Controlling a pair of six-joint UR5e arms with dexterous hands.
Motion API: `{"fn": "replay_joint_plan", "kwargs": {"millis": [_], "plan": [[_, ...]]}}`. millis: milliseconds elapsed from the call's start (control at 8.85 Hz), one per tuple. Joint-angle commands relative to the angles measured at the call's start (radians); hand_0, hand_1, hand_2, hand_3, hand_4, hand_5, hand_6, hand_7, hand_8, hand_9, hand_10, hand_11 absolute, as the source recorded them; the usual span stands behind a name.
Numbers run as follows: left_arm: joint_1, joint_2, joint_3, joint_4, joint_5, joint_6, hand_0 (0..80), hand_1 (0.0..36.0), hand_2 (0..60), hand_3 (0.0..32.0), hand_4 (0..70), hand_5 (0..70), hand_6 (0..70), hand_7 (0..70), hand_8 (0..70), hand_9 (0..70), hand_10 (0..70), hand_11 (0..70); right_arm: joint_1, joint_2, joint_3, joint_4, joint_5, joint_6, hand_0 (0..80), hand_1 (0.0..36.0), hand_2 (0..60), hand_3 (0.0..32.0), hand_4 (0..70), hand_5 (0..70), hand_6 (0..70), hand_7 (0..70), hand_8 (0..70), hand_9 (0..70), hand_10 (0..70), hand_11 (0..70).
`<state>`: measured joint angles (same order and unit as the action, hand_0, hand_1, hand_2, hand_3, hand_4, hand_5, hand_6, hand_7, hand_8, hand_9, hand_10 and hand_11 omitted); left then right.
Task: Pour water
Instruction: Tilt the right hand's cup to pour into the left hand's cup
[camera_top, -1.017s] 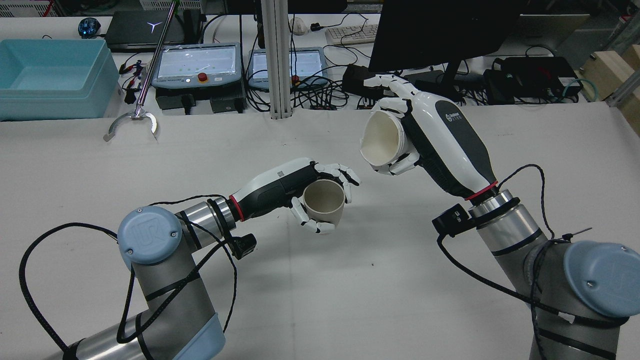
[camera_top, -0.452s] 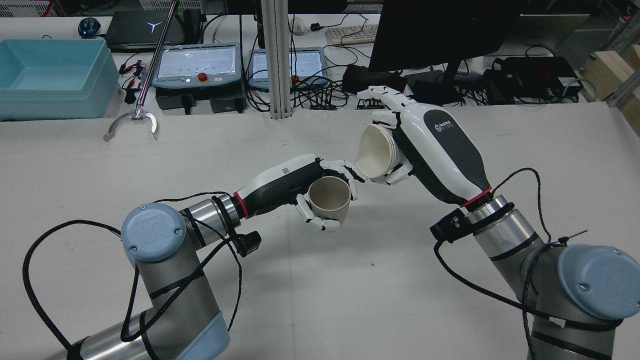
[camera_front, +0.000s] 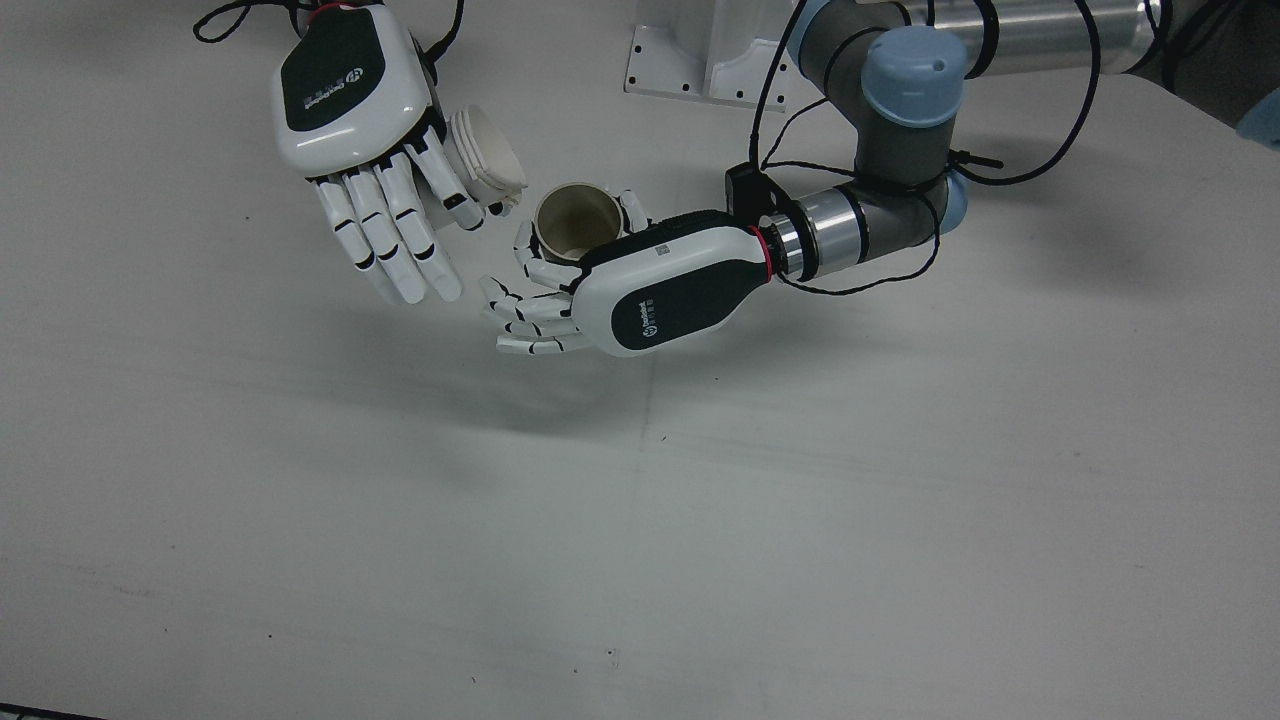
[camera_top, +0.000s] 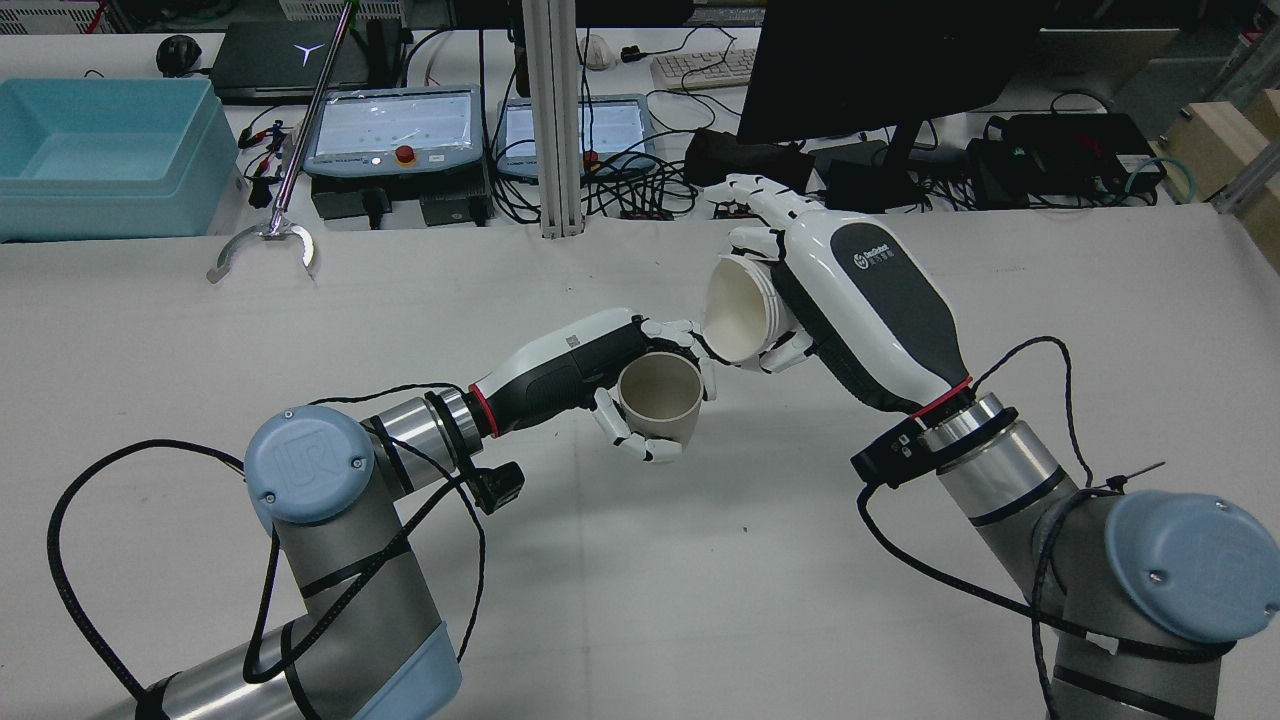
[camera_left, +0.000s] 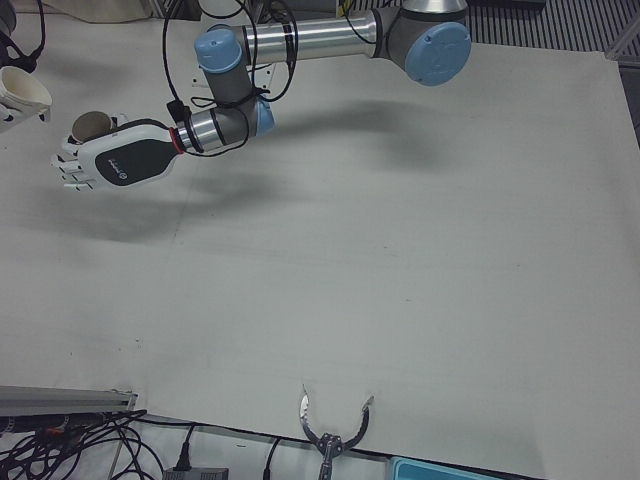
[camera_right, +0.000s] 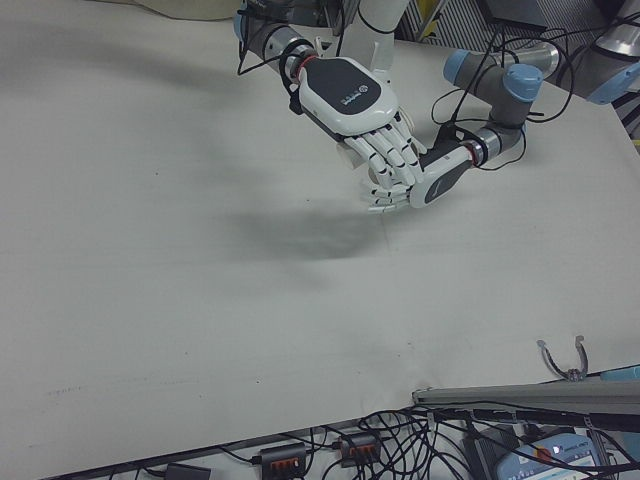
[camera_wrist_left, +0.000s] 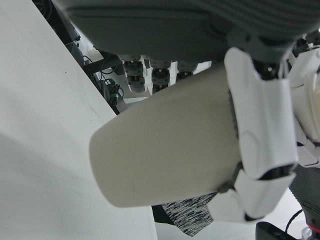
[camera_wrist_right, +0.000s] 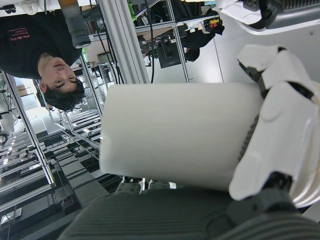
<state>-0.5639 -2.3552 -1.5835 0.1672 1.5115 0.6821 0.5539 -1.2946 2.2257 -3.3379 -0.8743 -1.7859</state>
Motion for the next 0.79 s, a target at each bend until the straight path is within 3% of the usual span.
{"fn": "replay_joint_plan", "kwargs": {"millis": [0,678], "plan": [[-0.001,0.001,-0.001,0.000,0.001,-0.001,56.3,36.0,60.0,0.0,60.6,70.0,17.6,32.8,15.1,21.9,7.8,13.7,-0.011,0.012,-0.001,-0.002,-0.005,-0.038,50.7,18.8,34.3,0.0,41.8,70.0,17.4,21.7,11.8,18.0,16.1,24.2],[-0.001,-0.027,-0.004,0.029,0.004,0.000,56.4,36.0,60.0,0.0,60.7,70.0,17.6,32.8,14.9,21.8,7.7,13.5,0.034,0.021,0.031,-0.159,-0.129,-0.078,49.9,17.5,32.0,0.0,39.5,70.0,16.0,19.1,10.6,16.3,15.3,23.0]]}}
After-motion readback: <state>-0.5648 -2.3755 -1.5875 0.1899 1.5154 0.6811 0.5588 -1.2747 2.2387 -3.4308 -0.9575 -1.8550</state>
